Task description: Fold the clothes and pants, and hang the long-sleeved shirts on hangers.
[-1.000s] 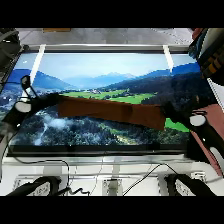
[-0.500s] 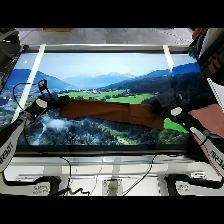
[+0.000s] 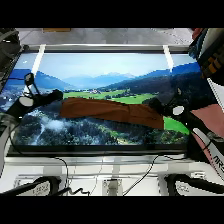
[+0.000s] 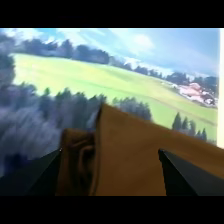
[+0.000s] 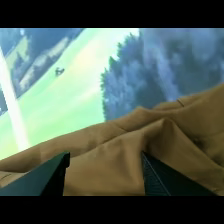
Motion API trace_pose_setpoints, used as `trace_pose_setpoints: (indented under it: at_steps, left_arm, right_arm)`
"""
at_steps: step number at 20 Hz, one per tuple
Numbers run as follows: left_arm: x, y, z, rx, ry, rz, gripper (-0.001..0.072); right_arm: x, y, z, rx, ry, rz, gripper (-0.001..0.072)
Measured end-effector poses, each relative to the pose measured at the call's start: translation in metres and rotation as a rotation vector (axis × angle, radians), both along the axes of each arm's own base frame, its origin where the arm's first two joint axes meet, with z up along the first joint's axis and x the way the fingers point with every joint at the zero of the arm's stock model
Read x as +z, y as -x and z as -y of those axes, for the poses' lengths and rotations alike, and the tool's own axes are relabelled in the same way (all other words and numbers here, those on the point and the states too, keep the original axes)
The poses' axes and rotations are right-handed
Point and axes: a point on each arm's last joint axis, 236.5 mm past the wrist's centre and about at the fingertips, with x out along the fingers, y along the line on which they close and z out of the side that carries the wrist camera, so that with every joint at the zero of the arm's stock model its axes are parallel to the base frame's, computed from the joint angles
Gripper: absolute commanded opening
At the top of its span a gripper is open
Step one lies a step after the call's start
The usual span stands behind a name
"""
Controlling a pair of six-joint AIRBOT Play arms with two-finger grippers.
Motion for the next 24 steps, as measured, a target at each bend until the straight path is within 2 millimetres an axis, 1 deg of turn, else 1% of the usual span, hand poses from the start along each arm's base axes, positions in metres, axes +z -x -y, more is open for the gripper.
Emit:
trace_pose_setpoints:
  at_steps: [1,2,4,6,8,11,13,16,17,19,20,21,22,23,24]
  left_arm:
    - [-0.004,0.009,-0.009,0.008,0.018,-0.041,0.0671]
    - [-0.011,0.02,-0.018,0.02,0.048,-0.093,0.0705]
    - [-0.029,0.039,-0.029,0.044,0.13,-0.191,0.0707]
    - [-0.047,0.05,-0.029,0.036,0.223,-0.262,0.0706]
    - [-0.063,0.053,-0.02,0.017,0.313,-0.301,0.0707]
    - [-0.082,0.047,0.003,-0.023,0.447,-0.318,0.0708]
    - [-0.089,0.038,0.018,-0.041,0.524,-0.299,0.0708]
    - [-0.091,0.024,0.039,-0.058,0.604,-0.253,0.0694]
    - [-0.092,0.019,0.044,-0.062,0.609,-0.24,0.0619]
    - [-0.098,0.012,0.052,-0.059,0.586,-0.224,0.0237]
    - [-0.102,0.01,0.054,-0.056,0.568,-0.222,0.0097]
    - [-0.101,0.006,0.056,-0.054,0.56,-0.209,0.0059]
    - [-0.099,0.001,0.058,-0.052,0.556,-0.197,0.0052]
    - [-0.097,-0.001,0.059,-0.059,0.544,-0.189,0.0011]
    - [-0.093,-0.005,0.059,-0.077,0.52,-0.176,0.0011]
  right_arm:
    - [0.005,0.0,0.001,0.011,0.015,0.013,0.052]
    - [0.007,0.0,0.001,0.018,0.023,0.02,0.052]
    - [0.011,0.0,0.002,0.028,0.037,0.03,0.052]
    - [0.013,0.0,0.002,0.033,0.043,0.036,0.0519]
    - [0.015,0.0,0.002,0.036,0.045,0.039,0.052]
    - [0.014,0.001,0.0,0.039,0.036,0.03,0.0519]
    - [0.013,0.004,-0.003,0.043,0.021,0.017,0.0519]
    - [0.011,0.007,-0.007,0.052,0.008,-0.001,0.0519]
    - [0.01,0.009,-0.008,0.056,0.005,-0.006,0.0519]
    - [0.009,0.01,-0.009,0.061,-0.001,-0.014,0.0518]
    - [0.009,0.011,-0.01,0.064,-0.002,-0.018,0.0516]
    - [0.008,0.012,-0.011,0.067,-0.005,-0.023,0.048]
    - [0.009,0.013,-0.012,0.071,-0.007,-0.025,0.0423]
    - [0.01,0.014,-0.013,0.078,-0.01,-0.028,0.0365]
    - [0.013,0.015,-0.015,0.091,-0.01,-0.027,0.0299]
